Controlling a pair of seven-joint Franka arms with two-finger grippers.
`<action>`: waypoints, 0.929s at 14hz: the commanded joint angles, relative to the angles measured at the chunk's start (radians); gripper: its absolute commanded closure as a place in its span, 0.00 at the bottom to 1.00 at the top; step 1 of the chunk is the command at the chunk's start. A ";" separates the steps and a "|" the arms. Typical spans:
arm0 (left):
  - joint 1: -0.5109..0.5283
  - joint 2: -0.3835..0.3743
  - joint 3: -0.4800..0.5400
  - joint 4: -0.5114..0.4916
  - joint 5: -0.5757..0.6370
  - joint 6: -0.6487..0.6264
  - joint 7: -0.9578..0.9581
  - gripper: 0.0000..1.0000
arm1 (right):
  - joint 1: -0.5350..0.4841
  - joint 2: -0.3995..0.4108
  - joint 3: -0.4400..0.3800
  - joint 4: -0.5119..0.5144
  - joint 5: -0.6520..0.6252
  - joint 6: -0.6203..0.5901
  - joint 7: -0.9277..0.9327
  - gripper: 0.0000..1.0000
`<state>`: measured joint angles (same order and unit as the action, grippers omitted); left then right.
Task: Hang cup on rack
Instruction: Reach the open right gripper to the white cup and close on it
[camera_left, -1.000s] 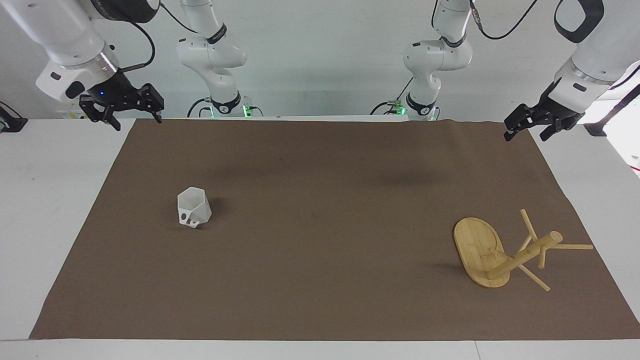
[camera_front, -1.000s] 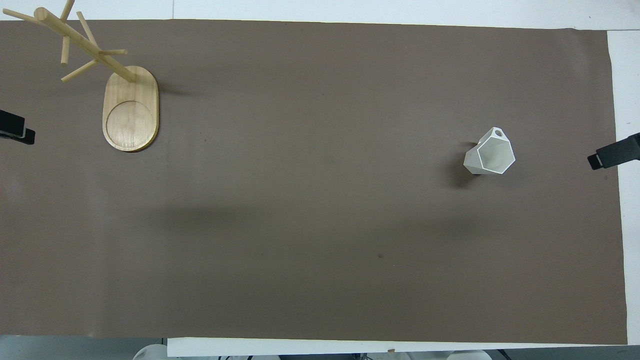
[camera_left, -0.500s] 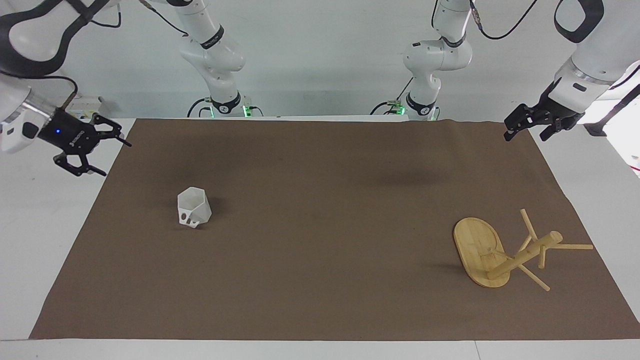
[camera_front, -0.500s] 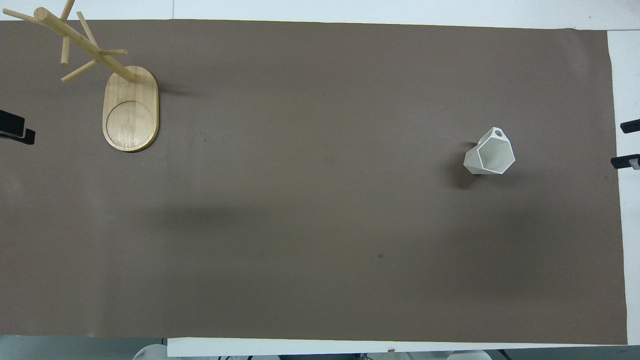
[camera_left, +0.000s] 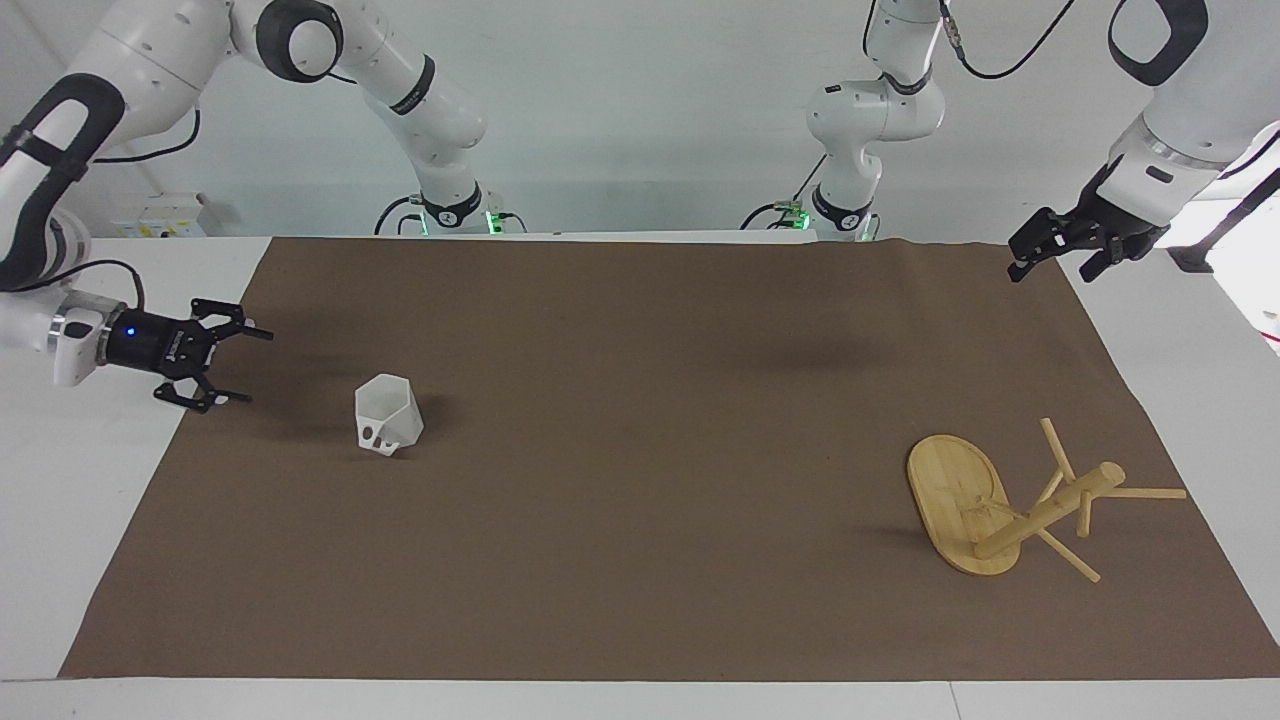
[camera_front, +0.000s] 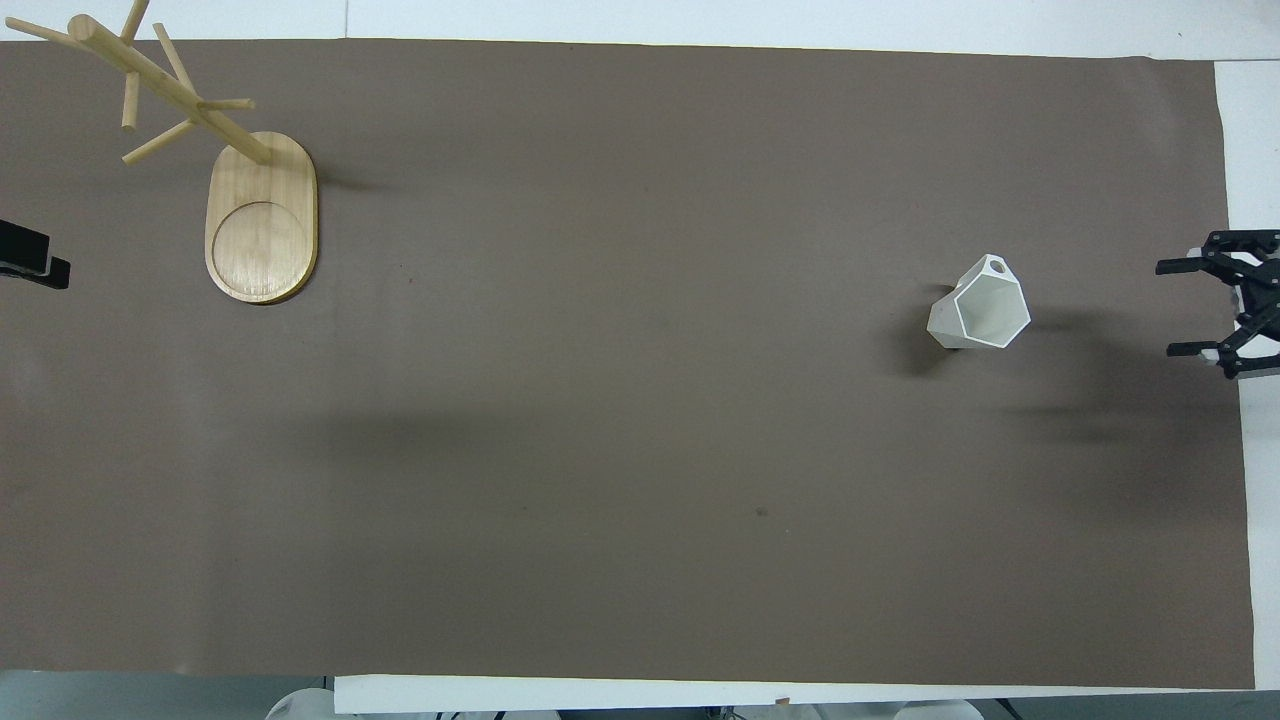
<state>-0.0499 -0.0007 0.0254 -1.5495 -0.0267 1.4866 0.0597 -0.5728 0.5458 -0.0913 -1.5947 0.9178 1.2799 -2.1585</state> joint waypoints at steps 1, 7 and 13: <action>-0.008 -0.018 0.008 -0.018 -0.006 -0.005 -0.012 0.00 | -0.006 0.104 0.013 0.007 0.090 -0.051 -0.143 0.00; -0.016 -0.018 0.008 -0.018 -0.006 -0.005 -0.012 0.00 | 0.057 0.100 0.015 -0.139 0.108 0.056 -0.317 0.00; -0.008 -0.018 0.010 -0.018 -0.006 -0.006 -0.012 0.00 | 0.108 0.089 0.018 -0.195 0.185 0.096 -0.366 0.00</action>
<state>-0.0543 -0.0007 0.0267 -1.5495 -0.0267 1.4866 0.0594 -0.4869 0.6708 -0.0750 -1.7353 1.0681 1.3444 -2.4934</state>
